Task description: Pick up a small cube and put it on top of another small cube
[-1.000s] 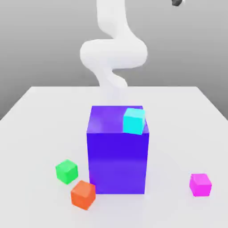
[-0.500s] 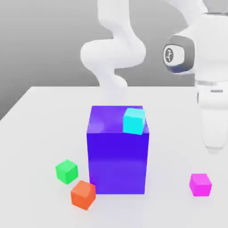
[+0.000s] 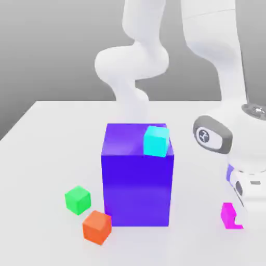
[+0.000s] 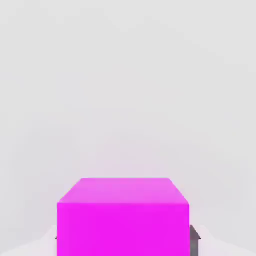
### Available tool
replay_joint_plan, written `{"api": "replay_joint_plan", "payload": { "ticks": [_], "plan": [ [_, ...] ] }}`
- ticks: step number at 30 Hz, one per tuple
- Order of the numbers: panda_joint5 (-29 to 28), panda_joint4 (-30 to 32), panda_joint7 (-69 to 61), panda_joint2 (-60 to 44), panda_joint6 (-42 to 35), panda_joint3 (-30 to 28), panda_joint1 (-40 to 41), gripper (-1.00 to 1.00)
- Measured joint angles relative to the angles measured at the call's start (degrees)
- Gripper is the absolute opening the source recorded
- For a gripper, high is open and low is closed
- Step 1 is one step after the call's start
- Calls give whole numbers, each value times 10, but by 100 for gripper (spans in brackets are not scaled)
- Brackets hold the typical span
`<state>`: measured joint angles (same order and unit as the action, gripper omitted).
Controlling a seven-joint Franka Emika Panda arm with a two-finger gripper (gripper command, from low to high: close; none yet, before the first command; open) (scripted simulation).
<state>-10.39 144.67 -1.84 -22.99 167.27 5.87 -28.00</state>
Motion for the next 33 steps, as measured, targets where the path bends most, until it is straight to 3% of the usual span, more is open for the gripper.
{"api": "replay_joint_plan", "payload": {
  "ticks": [7, 11, 18, 33],
  "plan": [
    [50, 19, -34, 107, -80, 36, 28, -100],
    [78, 26, 21, 144, -83, 8, 51, -100],
    [89, 45, 177, 198, -82, -58, 116, -100],
    [29, 120, 596, 306, -99, -134, 314, -100]
  ]
}}
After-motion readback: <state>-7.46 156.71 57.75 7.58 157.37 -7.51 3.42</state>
